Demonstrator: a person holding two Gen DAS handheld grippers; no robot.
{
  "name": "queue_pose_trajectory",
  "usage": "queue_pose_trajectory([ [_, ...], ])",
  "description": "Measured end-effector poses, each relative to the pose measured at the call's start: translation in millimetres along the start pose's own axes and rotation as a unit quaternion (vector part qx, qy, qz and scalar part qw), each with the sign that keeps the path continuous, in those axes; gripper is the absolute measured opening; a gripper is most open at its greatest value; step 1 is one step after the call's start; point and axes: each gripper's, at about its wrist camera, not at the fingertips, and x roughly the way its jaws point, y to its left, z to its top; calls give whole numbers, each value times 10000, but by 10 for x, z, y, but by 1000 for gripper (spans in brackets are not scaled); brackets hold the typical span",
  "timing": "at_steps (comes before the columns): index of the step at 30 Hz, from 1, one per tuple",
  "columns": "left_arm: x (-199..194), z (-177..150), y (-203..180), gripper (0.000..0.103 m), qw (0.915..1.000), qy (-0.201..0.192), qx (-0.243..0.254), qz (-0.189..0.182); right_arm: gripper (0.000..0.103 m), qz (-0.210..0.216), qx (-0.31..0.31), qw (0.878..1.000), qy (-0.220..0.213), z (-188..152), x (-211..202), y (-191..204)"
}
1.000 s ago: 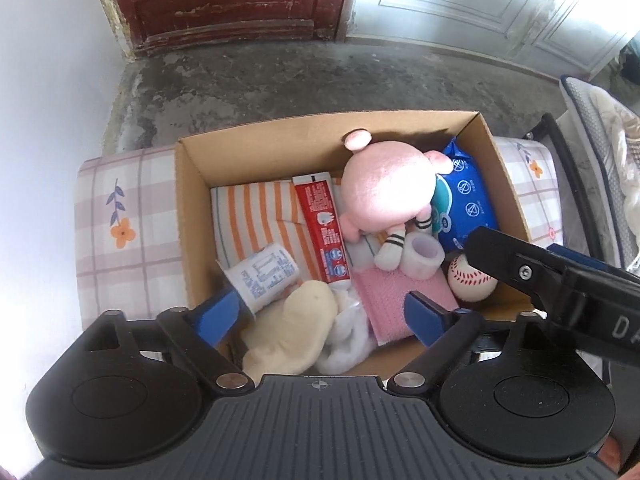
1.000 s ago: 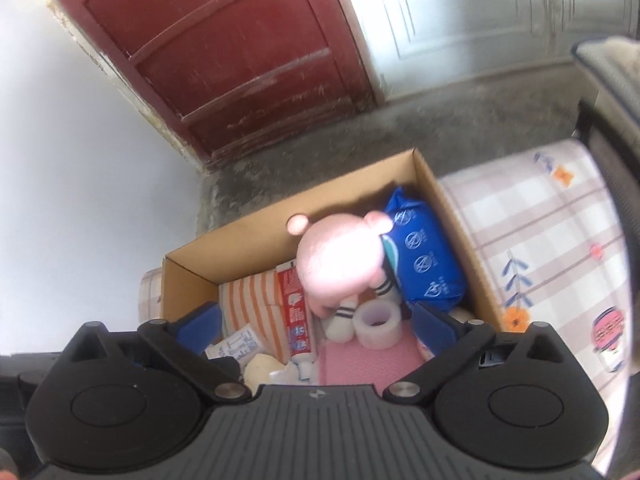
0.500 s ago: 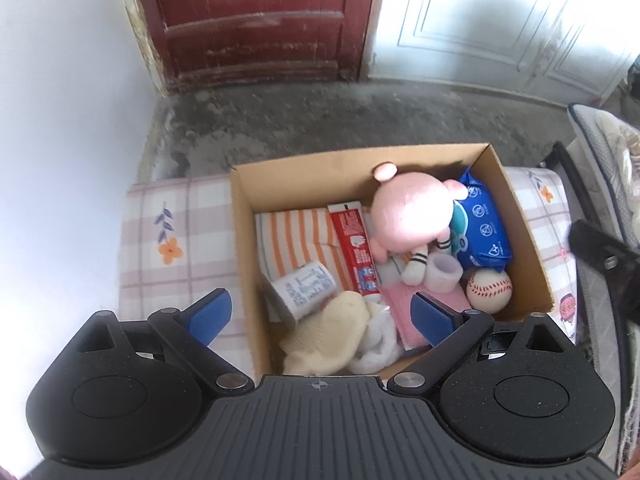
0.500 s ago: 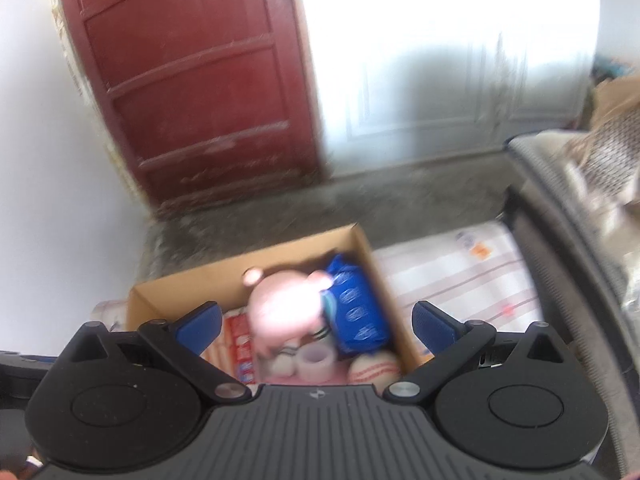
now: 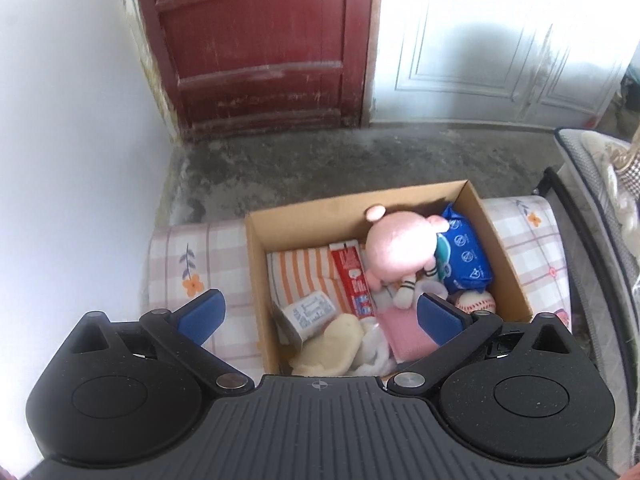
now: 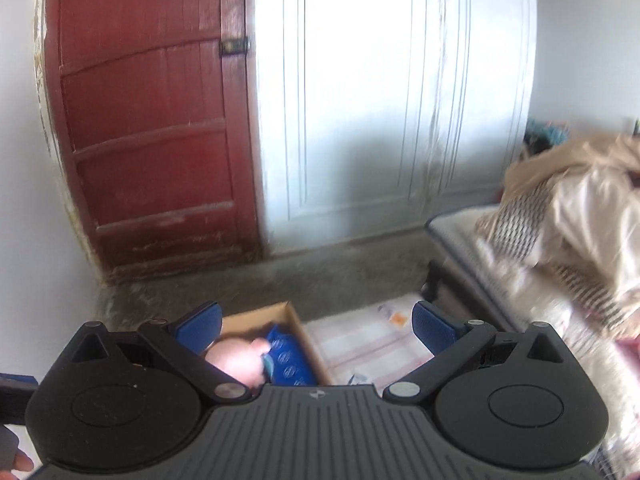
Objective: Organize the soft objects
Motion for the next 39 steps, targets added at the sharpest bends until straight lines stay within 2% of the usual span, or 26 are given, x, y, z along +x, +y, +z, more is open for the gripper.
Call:
queue_pose_trajectory([
  [4, -18, 23, -99, 103, 9995, 63, 15, -296, 103, -53, 200, 9996, -191, 117, -113, -71],
  [8, -3, 4, -99, 103, 9976, 130, -355, -587, 103, -141, 452, 9982, -360, 142, -201, -155],
  [11, 48, -39, -80, 103, 9962, 234, -554, -635, 103, -155, 479, 9985, -231, 94, -175, -221],
  [17, 216, -167, -78, 103, 9970, 608, -436, -196, 103, 283, 114, 9988, 372, -76, 47, -308],
  [21, 358, -261, -15, 103, 9939, 931, -591, 49, 103, 500, -101, 9932, 1050, -269, 359, -230],
  [25, 454, -348, 5, 103, 9910, 1140, -643, 290, 103, 800, -540, 9783, 1836, -485, 681, -39],
  [29, 508, -416, -5, 103, 9883, 1272, -711, 446, 103, 1166, -780, 9580, 2499, -644, 939, 147],
  [32, 540, -436, -19, 102, 9868, 1333, -736, 543, 103, 1319, -797, 9504, 2702, -684, 1076, 183],
  [39, 619, -422, -38, 102, 9835, 1427, -881, 675, 103, 1334, -1085, 9421, 2879, -720, 1328, 201],
])
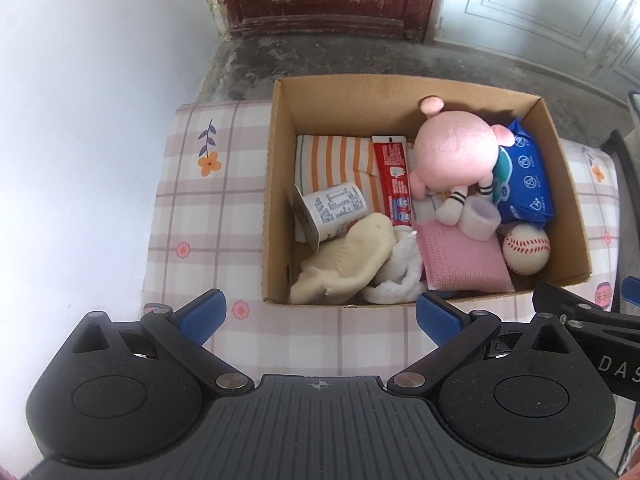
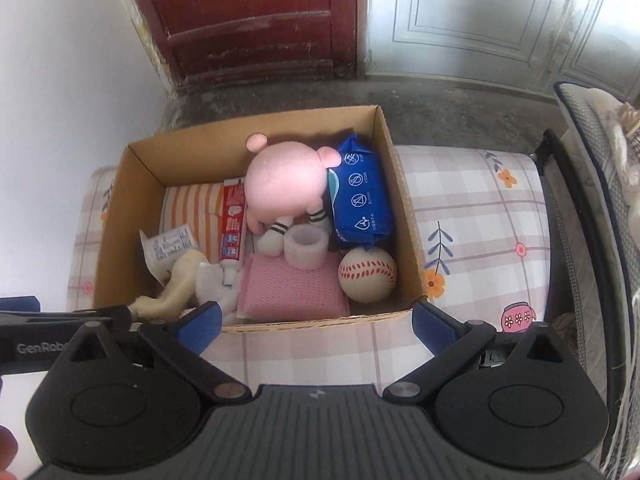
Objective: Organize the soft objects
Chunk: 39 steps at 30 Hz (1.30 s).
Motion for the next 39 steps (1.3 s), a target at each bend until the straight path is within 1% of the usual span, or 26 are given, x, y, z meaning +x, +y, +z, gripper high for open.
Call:
queue_pose_trajectory([
  [16, 77, 25, -154, 100, 9997, 95, 162, 172, 103, -26, -126, 9997, 201, 40, 155, -102],
  [39, 95, 5, -116, 99, 9996, 159, 170, 156, 103, -55, -157, 9996, 242, 1, 158, -54],
])
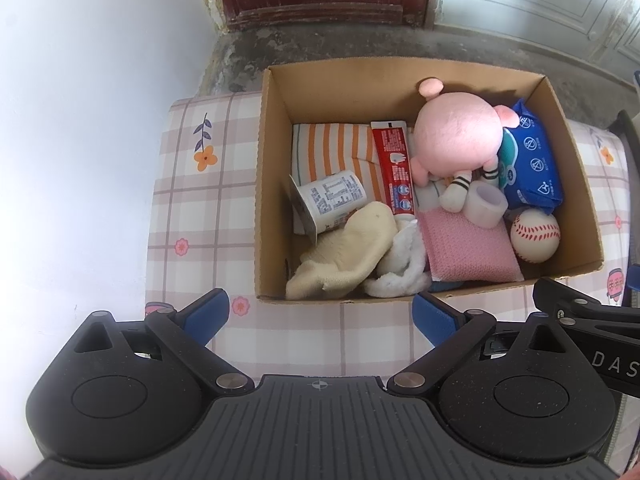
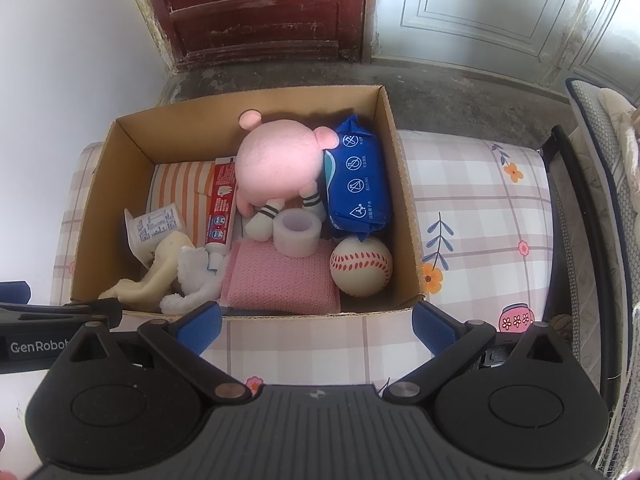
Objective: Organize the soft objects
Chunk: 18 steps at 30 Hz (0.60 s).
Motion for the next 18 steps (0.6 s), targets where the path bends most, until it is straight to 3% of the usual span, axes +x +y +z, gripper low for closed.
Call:
queue_pose_trajectory([
  [18, -7, -26, 56, 98, 10000, 17, -35, -20, 103, -4, -98, 10000, 9, -4, -24, 50],
])
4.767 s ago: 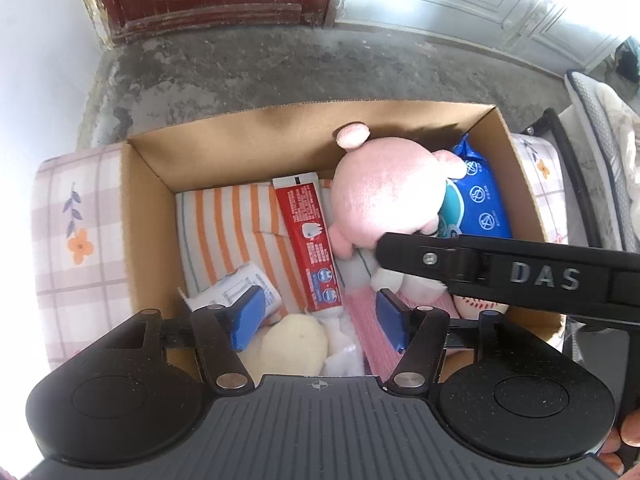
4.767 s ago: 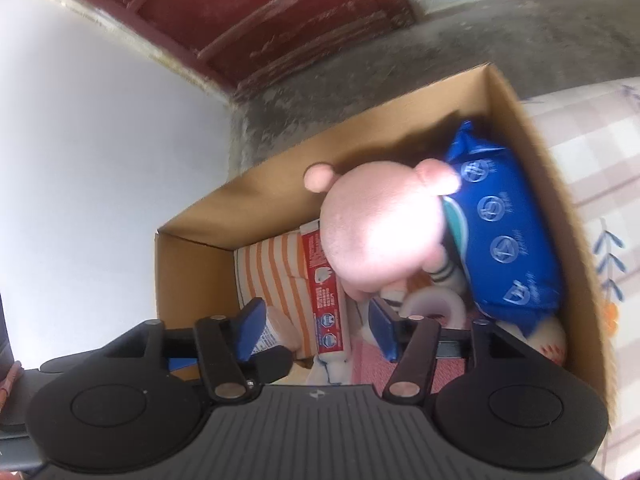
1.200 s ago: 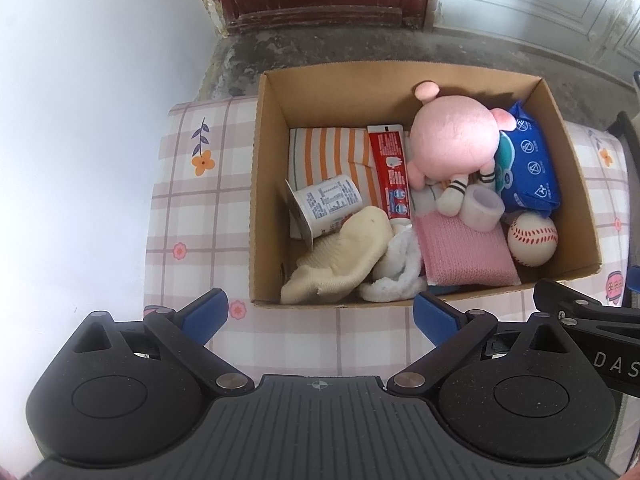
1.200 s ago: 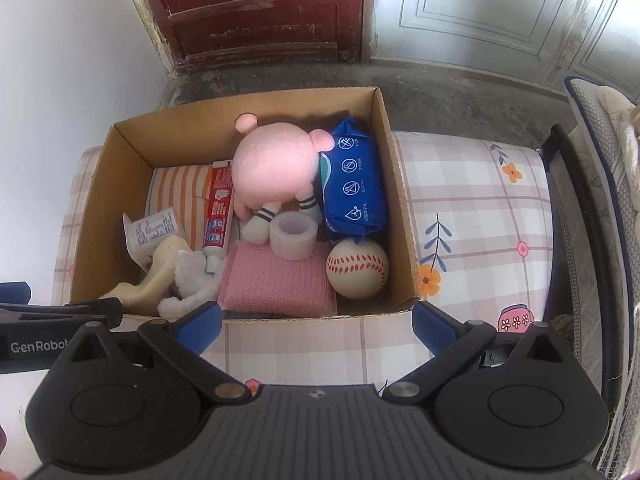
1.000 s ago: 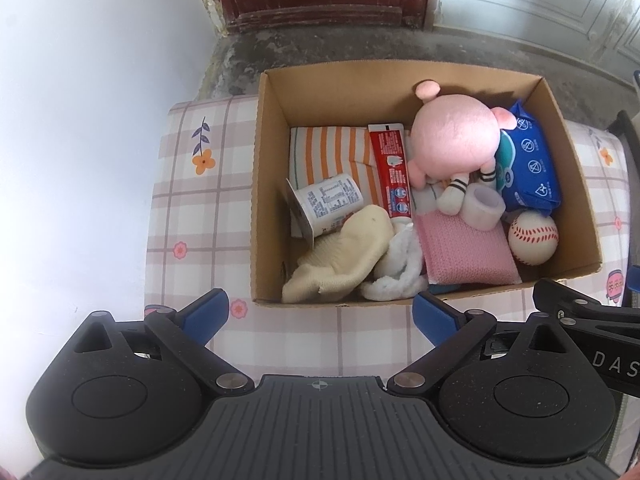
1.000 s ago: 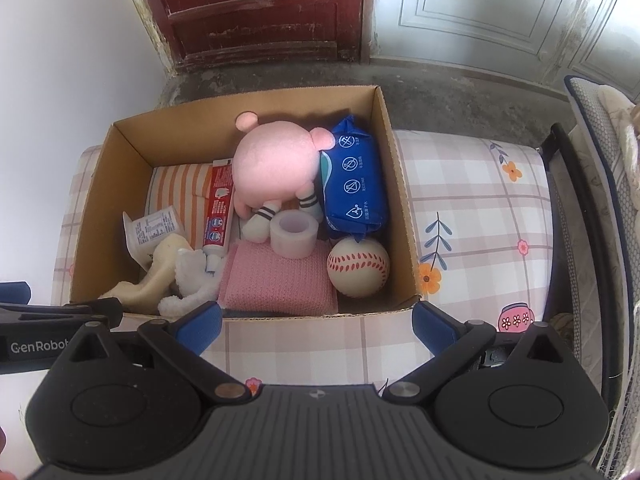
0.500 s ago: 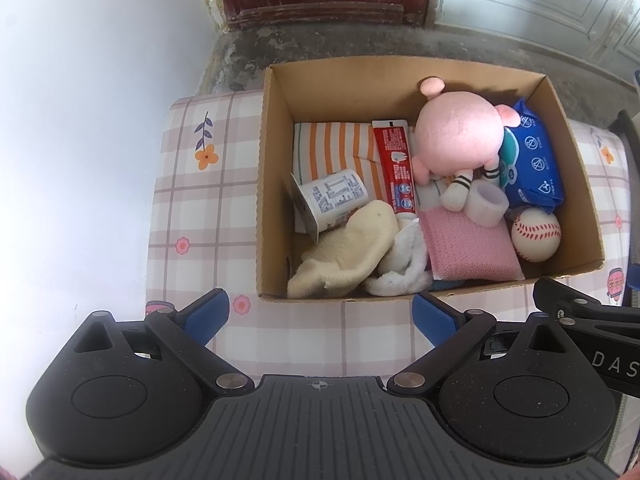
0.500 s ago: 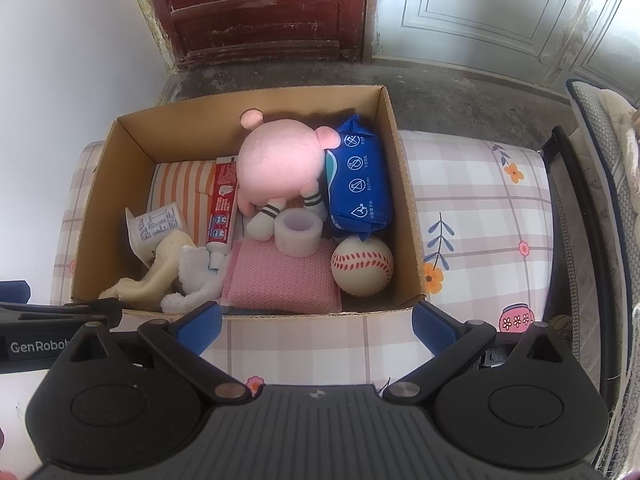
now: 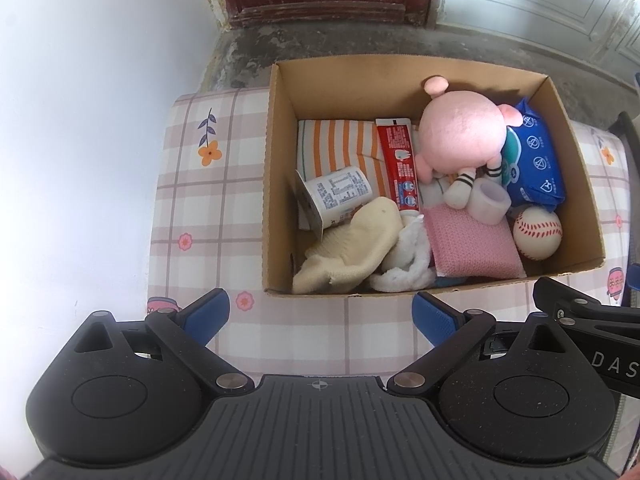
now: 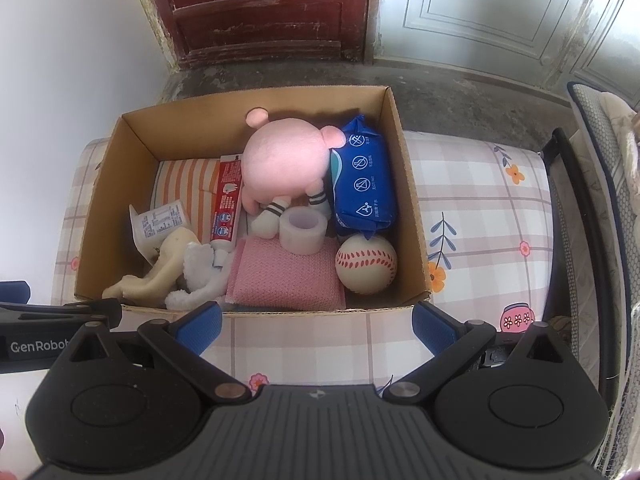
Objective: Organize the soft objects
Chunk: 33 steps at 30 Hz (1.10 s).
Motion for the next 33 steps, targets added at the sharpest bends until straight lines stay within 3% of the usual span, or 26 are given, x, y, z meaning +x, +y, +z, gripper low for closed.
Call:
queue_pose_trajectory([
  [33, -28, -34, 44, 98, 10000, -1, 2, -9, 103, -33, -41, 10000, -19, -12, -39, 21],
])
